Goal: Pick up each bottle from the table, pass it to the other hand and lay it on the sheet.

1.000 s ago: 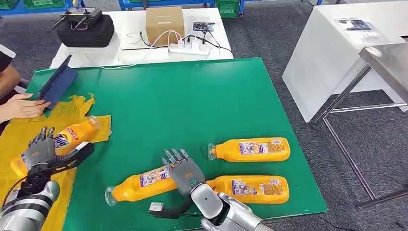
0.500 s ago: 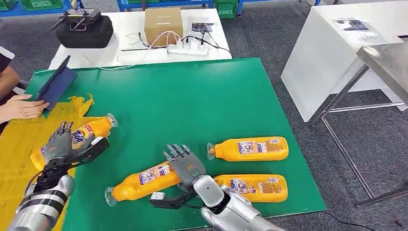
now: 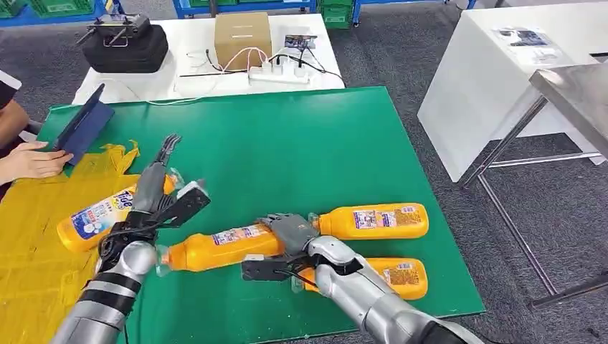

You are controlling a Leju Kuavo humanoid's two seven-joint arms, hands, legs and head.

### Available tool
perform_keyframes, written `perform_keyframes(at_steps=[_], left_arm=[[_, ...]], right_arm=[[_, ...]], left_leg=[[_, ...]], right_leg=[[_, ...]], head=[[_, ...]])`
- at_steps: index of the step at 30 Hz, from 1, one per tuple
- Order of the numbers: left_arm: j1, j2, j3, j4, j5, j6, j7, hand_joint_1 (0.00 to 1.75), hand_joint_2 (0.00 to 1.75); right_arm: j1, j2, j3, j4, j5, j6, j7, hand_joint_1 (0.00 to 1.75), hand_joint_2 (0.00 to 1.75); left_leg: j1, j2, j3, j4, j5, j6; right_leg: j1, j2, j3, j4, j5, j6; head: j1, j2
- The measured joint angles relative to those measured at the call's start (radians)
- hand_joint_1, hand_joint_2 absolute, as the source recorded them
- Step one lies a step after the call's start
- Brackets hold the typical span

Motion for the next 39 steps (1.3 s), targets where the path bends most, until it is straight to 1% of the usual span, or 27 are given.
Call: perform_keyframes(at_steps=[2, 7, 10, 13, 16, 19, 22, 26, 29, 35, 39], left_arm=[[0.006, 0.0, -0.019, -0.024, 0.018, 0.008, 0.003, 0.0, 1.75], [0.024, 0.001, -0.044, -0.063, 0.05, 0.024, 0.008, 0.0, 1.75], [0.056, 0.001, -0.047, -0.105, 0.081, 0.023, 0.005, 0.0, 1.75], [0.115, 0.002, -0.047, -0.184, 0.139, -0.003, -0.001, 0.0, 1.75], [0.191, -0.004, -0.037, -0.281, 0.264, -0.047, -0.029, 0.0, 1.75], [0.261, -0.039, 0.008, -0.407, 0.533, -0.095, -0.073, 0.0, 1.75], [0.302, -0.08, 0.081, -0.5, 0.819, -0.113, -0.119, 0.0, 1.75], [0.326, -0.125, 0.203, -0.598, 1.036, -0.119, -0.145, 0.0, 1.75], [0.337, -0.146, 0.264, -0.637, 1.105, -0.14, -0.136, 0.0, 1.75], [0.344, -0.157, 0.303, -0.653, 1.122, -0.15, -0.128, 0.0, 1.75], [0.347, -0.151, 0.301, -0.646, 1.069, -0.213, -0.052, 0.0, 1.75]], right_arm=[[0.0, -0.007, -0.004, 0.007, -0.018, 0.0, -0.02, 1.75, 1.75], [0.001, -0.011, -0.003, 0.009, -0.029, -0.018, -0.013, 1.75, 1.75], [0.02, -0.008, -0.003, 0.008, -0.052, -0.101, 0.014, 1.75, 1.75], [0.046, 0.003, -0.022, -0.017, -0.08, -0.187, 0.054, 1.75, 1.75], [0.088, 0.011, -0.055, -0.079, -0.092, -0.228, 0.074, 1.75, 1.75], [0.136, 0.019, -0.096, -0.16, -0.102, -0.254, 0.083, 1.75, 1.75], [0.164, 0.029, -0.126, -0.196, -0.099, -0.277, 0.085, 1.75, 1.75], [0.176, 0.043, -0.153, -0.203, -0.102, -0.296, 0.066, 1.75, 1.75], [0.182, 0.053, -0.166, -0.203, -0.111, -0.314, 0.049, 1.75, 1.75], [0.188, 0.062, -0.176, -0.203, -0.118, -0.323, 0.041, 1.75, 1.75], [0.204, 0.067, -0.189, -0.214, -0.166, -0.339, -0.007, 1.75, 1.75]], left_leg=[[0.0, 0.0, 0.001, 0.0, 0.0, 0.0], [0.0, 0.0, 0.002, 0.0, 0.0, 0.001], [0.0, -0.001, 0.002, 0.0, -0.001, 0.001], [0.0, -0.001, 0.002, 0.0, -0.001, 0.001], [0.0, -0.001, 0.001, 0.0, -0.002, 0.002], [0.0, -0.001, -0.003, 0.0, -0.002, 0.002], [0.0, -0.001, -0.004, 0.0, -0.002, 0.002], [0.0, -0.001, -0.005, 0.0, -0.002, 0.002], [0.0, -0.001, -0.005, 0.0, -0.002, 0.002], [0.0, -0.001, -0.006, 0.0, -0.002, 0.002], [0.0, -0.001, -0.006, 0.0, -0.002, 0.002]], right_leg=[[0.0, 0.0, 0.002, 0.0, -0.001, 0.001], [-0.001, 0.0, 0.003, 0.0, -0.001, 0.002], [-0.001, 0.0, 0.004, 0.0, -0.001, 0.002], [0.0, 0.0, 0.007, 0.0, -0.001, 0.002], [0.0, 0.0, 0.005, 0.0, -0.002, 0.003], [-0.001, 0.0, 0.009, 0.0, -0.001, 0.004], [-0.001, 0.0, 0.008, 0.0, 0.0, 0.004], [0.0, 0.0, 0.008, 0.0, -0.001, 0.004], [0.0, 0.0, 0.007, 0.0, -0.001, 0.004], [0.0, 0.0, 0.007, 0.0, -0.001, 0.004], [-0.001, 0.0, 0.003, 0.0, -0.001, 0.004]], head=[[0.0, 0.0], [0.0, 0.0], [0.0, 0.0], [0.0, 0.0], [0.0, 0.0], [0.0, 0.0], [0.0, 0.0], [0.0, 0.0], [0.0, 0.0], [0.0, 0.0], [0.0, 0.0]])
